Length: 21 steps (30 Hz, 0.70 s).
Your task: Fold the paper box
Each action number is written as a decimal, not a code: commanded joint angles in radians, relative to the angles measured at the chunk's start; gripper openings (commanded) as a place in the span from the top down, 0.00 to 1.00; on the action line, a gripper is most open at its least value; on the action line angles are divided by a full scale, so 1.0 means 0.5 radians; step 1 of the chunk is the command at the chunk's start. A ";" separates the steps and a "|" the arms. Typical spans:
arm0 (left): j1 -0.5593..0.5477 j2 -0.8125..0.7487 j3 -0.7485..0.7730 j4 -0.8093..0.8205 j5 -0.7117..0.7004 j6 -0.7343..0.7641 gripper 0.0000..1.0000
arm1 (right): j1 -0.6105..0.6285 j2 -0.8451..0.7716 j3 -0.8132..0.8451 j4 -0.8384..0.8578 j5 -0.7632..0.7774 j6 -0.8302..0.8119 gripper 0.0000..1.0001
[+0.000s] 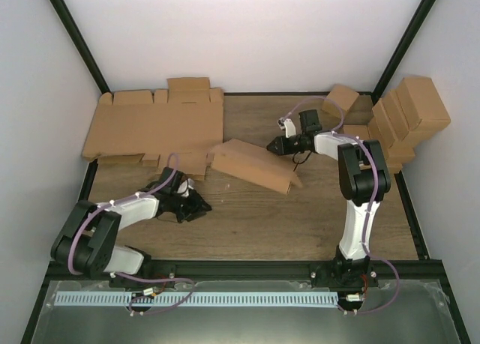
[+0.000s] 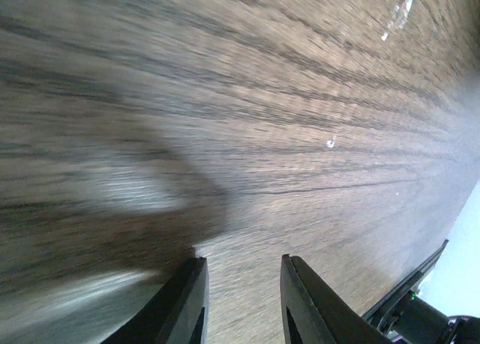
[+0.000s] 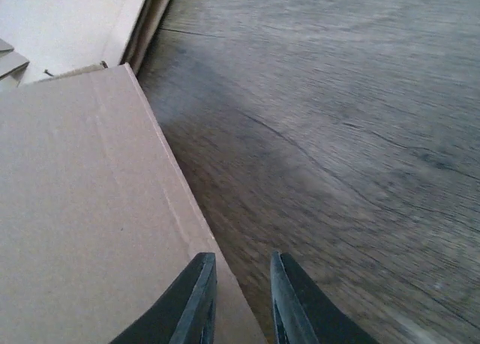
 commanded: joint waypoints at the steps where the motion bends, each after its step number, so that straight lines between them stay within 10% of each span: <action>1: -0.116 0.121 0.015 0.242 0.020 -0.106 0.73 | -0.037 0.100 0.071 -0.149 -0.016 -0.039 0.78; 21: -0.488 0.674 1.065 0.670 -0.251 -0.089 0.82 | 0.076 -0.041 -0.072 -0.117 -0.118 -0.070 0.75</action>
